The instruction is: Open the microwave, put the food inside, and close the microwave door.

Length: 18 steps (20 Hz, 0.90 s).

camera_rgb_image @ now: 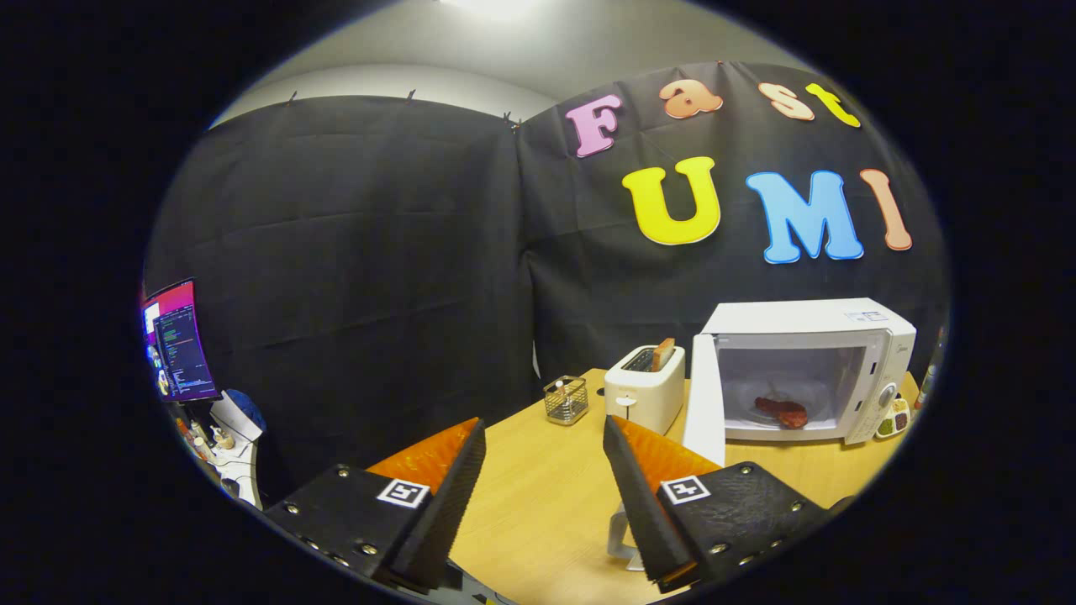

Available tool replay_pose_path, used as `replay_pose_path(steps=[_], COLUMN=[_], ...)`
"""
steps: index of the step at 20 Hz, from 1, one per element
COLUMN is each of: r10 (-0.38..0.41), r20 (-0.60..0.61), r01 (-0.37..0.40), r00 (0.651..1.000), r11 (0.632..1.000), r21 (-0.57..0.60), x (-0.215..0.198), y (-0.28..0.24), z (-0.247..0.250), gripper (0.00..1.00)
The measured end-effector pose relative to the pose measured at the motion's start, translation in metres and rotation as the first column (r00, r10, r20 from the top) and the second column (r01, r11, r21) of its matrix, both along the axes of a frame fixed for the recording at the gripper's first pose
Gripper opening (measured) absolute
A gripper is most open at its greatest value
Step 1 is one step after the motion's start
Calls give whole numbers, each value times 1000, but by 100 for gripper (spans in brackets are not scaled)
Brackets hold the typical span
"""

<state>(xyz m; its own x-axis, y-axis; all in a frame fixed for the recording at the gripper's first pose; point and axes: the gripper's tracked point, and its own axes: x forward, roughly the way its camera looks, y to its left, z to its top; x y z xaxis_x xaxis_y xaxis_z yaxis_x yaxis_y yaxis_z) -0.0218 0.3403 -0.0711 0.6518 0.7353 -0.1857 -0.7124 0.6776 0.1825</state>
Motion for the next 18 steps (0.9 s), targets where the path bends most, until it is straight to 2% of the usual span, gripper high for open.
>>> replay_pose_path(steps=[2,3,4,5,6,7,8,11,12,18], r10=[18,12,1,9,21,-33,-31,-55,-56,-139], r20=[-26,-32,-35,-49,-62,-44,-53,-95,-108,-106], r01=[-19,-13,-3,-13,-25,28,24,43,45,124], r00=[1000,999,999,999,998,999,998,994,993,985], r11=[999,999,998,998,997,995,993,992,994,983], r21=[-26,-44,-57,-68,-78,-101,-116,-120,-104,-134], x=[-5,-3,-2,-3,-4,4,8,24,21,46], y=[5,3,-1,0,0,-13,-16,-23,-31,-78], z=[-14,-21,-28,-36,-43,-44,-53,-69,-66,-68], gripper=[75,65,38,29,28,28,5,7,1,1])
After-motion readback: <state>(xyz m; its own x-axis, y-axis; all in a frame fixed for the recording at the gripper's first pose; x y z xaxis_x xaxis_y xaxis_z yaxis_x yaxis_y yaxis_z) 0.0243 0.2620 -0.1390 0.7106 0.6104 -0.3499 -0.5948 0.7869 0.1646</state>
